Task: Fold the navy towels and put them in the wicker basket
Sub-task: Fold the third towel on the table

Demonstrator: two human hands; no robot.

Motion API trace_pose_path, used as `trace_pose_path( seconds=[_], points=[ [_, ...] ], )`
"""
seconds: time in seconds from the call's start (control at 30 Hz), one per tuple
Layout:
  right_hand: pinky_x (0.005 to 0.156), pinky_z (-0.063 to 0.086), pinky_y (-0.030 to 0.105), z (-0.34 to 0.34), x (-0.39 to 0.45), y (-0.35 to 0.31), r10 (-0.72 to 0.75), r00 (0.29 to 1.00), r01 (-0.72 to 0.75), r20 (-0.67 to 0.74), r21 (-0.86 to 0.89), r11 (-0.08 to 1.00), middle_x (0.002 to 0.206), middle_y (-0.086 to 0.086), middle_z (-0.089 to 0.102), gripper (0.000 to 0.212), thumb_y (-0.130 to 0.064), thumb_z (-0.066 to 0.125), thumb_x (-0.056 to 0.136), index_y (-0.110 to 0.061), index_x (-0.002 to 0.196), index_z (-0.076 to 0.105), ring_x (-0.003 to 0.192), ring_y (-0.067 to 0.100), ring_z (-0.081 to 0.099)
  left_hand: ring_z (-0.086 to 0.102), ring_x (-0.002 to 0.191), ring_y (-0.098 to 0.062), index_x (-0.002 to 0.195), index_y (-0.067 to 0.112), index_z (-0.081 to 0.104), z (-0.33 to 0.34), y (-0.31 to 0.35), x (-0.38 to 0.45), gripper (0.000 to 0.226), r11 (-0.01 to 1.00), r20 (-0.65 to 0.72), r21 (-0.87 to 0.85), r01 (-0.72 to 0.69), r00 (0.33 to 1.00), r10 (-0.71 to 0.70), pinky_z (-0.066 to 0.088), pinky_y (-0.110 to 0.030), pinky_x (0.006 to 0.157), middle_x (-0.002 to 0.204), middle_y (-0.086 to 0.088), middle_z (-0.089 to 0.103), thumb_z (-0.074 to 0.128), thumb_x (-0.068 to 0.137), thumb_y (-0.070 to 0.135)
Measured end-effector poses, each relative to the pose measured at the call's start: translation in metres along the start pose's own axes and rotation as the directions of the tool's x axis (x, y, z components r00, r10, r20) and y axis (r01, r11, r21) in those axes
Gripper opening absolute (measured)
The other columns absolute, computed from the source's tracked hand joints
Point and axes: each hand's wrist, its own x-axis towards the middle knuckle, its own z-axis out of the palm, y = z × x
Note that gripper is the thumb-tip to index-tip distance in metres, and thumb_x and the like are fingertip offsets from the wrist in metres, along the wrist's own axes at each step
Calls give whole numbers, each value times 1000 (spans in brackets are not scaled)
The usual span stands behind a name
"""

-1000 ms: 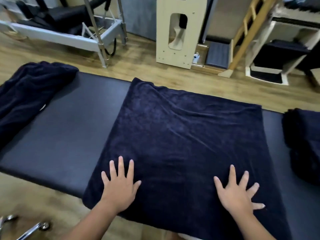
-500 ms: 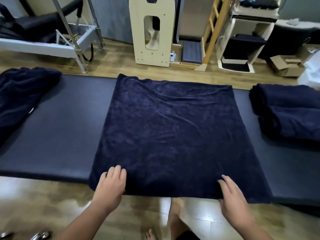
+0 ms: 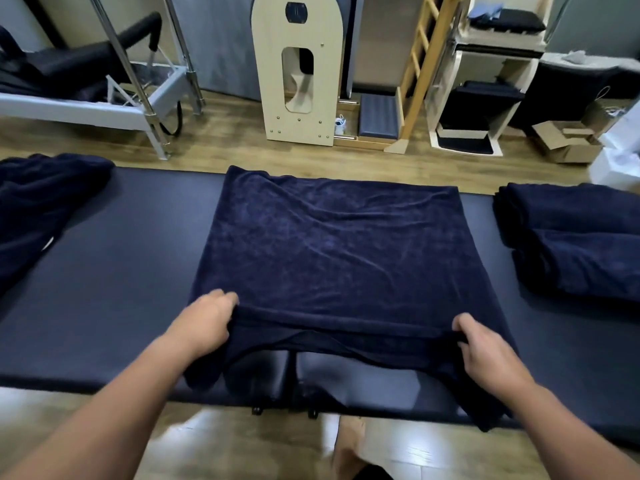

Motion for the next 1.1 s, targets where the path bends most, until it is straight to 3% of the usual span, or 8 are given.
trace_pose_path(
  seconds=[0.27, 0.4, 0.5, 0.6, 0.7, 0.8, 0.93, 1.1],
  points=[
    [63, 47, 41, -56, 164, -6, -133, 981, 117, -140, -120, 986, 85, -2, 55, 34, 12, 51, 75, -21, 78, 51, 81, 28, 53, 56, 112, -32, 116, 25, 58, -80, 8, 134, 32, 977, -164, 128, 173, 975, -152, 39, -45, 82, 115, -6, 53, 52, 88, 9],
    [79, 52, 42, -67, 250, -1, -100, 979, 78, -178, -124, 989, 111, 4, 65, 37, 11, 52, 79, -15, 97, 72, 103, 31, 59, 47, 107, -36, 107, 18, 65, -102, 19, 202, 24, 939, -331, 199, 281, 921, -206, 39, -46, 81, 110, -11, 51, 59, 85, 9],
    [96, 44, 45, -68, 294, -4, -14, 987, -11, -161, -155, 988, 136, 5, 56, 49, 5, 55, 81, -18, 123, 67, 122, 33, 49, 49, 99, -40, 109, 12, 62, -109, 35, 233, 24, 921, -422, 152, 359, 866, -268, 42, -46, 77, 107, -17, 48, 59, 85, 8],
    [104, 33, 54, -57, 306, -14, -47, 996, 27, -72, -266, 964, 150, 6, 39, 57, -14, 61, 87, -30, 140, 51, 134, 35, 32, 58, 96, -41, 112, 11, 45, -98, 57, 240, 26, 955, -256, 24, 296, 925, -280, 46, -44, 72, 110, -12, 51, 50, 87, 9],
    [87, 46, 48, -30, 282, -19, -269, 963, 256, -14, -264, 930, 118, 3, 56, 32, -33, 64, 89, -23, 119, 66, 110, 32, 52, 61, 103, -33, 110, 17, 47, -67, 74, 218, 31, 994, 16, 108, 32, 999, -34, 49, -41, 77, 112, -6, 57, 48, 80, 22],
    [75, 45, 43, -1, 227, -15, -400, 916, 389, -2, -226, 893, 97, -3, 55, 38, -54, 57, 84, -24, 104, 67, 89, 26, 57, 55, 109, -23, 117, 23, 41, -41, 82, 189, 46, 960, 316, 251, -123, 948, 39, 44, -37, 78, 116, 2, 51, 59, 78, 40],
    [77, 47, 43, 20, 176, 7, -294, 955, 282, -37, -198, 939, 110, -5, 52, 65, -43, 72, 70, -25, 131, 61, 98, 25, 53, 54, 99, -21, 112, 20, 39, -23, 83, 173, 37, 898, 234, 418, -134, 972, 36, 36, -30, 72, 110, 1, 50, 59, 81, 19],
    [61, 46, 40, 33, 158, 14, -111, 982, 71, -156, -240, 968, 86, 1, 55, 73, -3, 82, 56, -21, 125, 71, 72, 28, 56, 42, 76, -21, 95, 19, 35, -15, 80, 162, 27, 933, 189, 349, -86, 982, 19, 38, -31, 65, 94, 1, 40, 48, 81, 0]
  ],
)
